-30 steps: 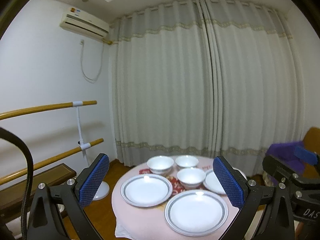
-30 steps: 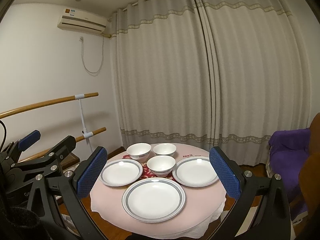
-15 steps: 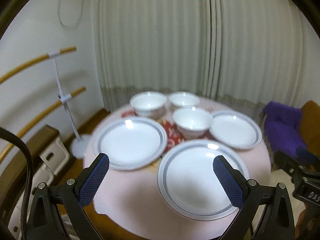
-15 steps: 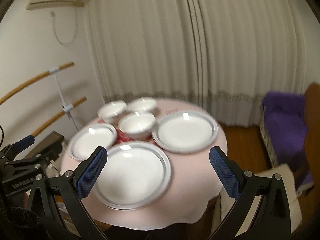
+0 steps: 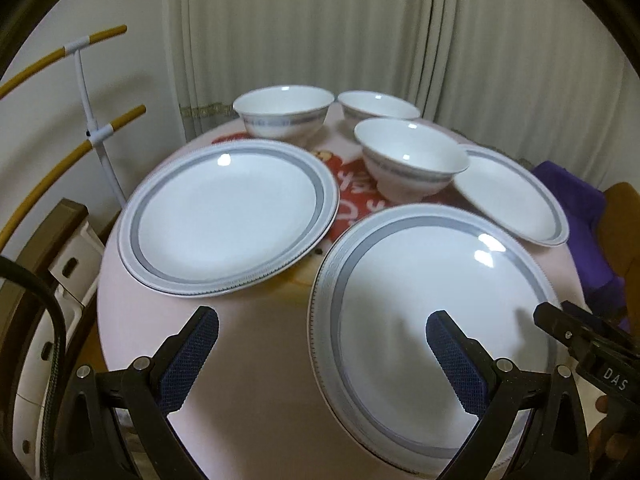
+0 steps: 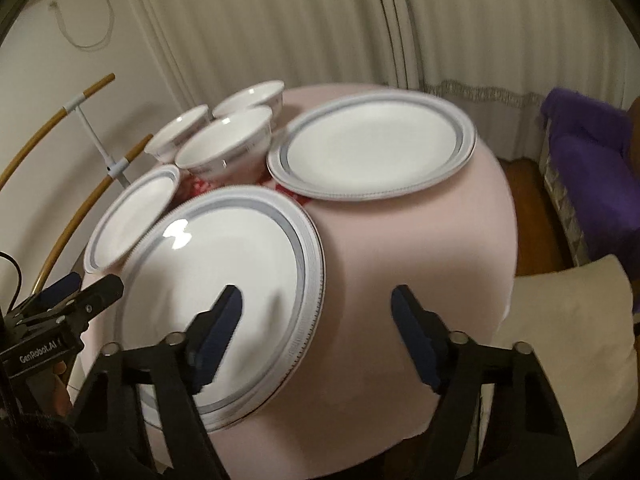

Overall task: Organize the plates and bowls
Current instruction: 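Reach the left tool to the grey-rimmed plate's rim while the right tool grips it too, then lift the grey-rimmed plate off the cloth with both tools gripping its rim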

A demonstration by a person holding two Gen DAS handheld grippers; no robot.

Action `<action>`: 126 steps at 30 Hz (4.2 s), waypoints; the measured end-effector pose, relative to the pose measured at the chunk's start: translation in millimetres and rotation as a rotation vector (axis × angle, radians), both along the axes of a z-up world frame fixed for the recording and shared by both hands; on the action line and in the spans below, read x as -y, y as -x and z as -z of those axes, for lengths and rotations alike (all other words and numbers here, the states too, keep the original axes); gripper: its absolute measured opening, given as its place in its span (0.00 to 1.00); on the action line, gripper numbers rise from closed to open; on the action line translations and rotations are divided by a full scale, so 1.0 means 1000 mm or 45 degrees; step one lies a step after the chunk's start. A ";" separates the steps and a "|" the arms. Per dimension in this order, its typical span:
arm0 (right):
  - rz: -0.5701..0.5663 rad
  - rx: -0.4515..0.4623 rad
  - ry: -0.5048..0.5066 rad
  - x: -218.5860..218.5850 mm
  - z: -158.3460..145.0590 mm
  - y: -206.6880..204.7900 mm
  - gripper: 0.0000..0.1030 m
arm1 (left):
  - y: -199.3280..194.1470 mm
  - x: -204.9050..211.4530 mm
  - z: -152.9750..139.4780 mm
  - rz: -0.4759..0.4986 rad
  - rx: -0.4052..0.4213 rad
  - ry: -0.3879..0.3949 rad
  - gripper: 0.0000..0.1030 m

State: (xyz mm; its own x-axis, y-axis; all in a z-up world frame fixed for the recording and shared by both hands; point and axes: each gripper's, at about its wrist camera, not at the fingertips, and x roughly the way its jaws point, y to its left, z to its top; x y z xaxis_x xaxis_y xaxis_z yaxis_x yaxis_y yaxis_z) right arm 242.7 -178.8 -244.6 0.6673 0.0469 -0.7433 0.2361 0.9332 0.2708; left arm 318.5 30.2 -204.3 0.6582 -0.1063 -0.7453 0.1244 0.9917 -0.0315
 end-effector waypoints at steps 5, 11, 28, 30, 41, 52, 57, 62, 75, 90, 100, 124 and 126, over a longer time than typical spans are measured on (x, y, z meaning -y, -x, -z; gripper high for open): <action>0.002 0.000 -0.022 0.002 0.008 -0.005 0.56 | -0.018 -0.002 0.018 0.008 -0.067 0.059 0.99; -0.021 0.013 -0.072 0.002 0.009 -0.009 0.36 | -0.019 -0.007 0.024 -0.003 -0.080 0.090 0.99; -0.045 0.029 -0.099 -0.003 0.013 -0.013 0.21 | -0.022 -0.003 0.039 -0.046 -0.143 0.078 0.97; -0.046 0.029 -0.098 -0.003 0.013 -0.013 0.21 | -0.022 -0.003 0.038 -0.040 -0.137 0.084 0.91; -0.050 0.028 -0.098 -0.006 0.012 -0.011 0.21 | -0.017 -0.001 0.030 0.070 -0.139 0.180 0.27; -0.053 0.035 -0.048 -0.010 0.012 -0.011 0.21 | -0.017 -0.009 0.030 0.066 -0.118 0.221 0.23; -0.040 0.056 -0.085 -0.007 0.014 -0.007 0.20 | -0.016 -0.014 0.029 0.061 -0.126 0.265 0.21; -0.036 0.061 -0.129 -0.003 0.015 -0.005 0.19 | -0.016 -0.017 0.029 0.063 -0.127 0.285 0.20; 0.008 0.094 -0.248 0.004 0.017 0.009 0.19 | -0.009 -0.027 0.027 0.018 -0.154 0.333 0.24; 0.044 0.097 -0.308 0.003 0.019 0.012 0.17 | -0.007 -0.030 0.029 0.004 -0.176 0.408 0.17; 0.044 0.095 -0.272 0.001 0.018 0.013 0.14 | -0.003 -0.027 0.030 0.003 -0.148 0.379 0.16; 0.022 0.108 -0.261 -0.002 0.010 0.017 0.16 | 0.018 -0.032 0.011 0.034 -0.039 0.352 0.12; 0.017 0.114 -0.258 -0.003 0.008 0.018 0.16 | 0.020 -0.033 0.008 0.033 -0.026 0.352 0.12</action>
State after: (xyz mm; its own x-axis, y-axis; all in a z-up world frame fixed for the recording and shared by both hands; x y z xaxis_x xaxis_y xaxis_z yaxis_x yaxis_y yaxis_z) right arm 225.0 -175.8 -252.4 0.7317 0.1801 -0.6574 0.2148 0.8544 0.4732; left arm 298.5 63.1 -212.6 0.6377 -0.3238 -0.6989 0.1459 0.9417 -0.3032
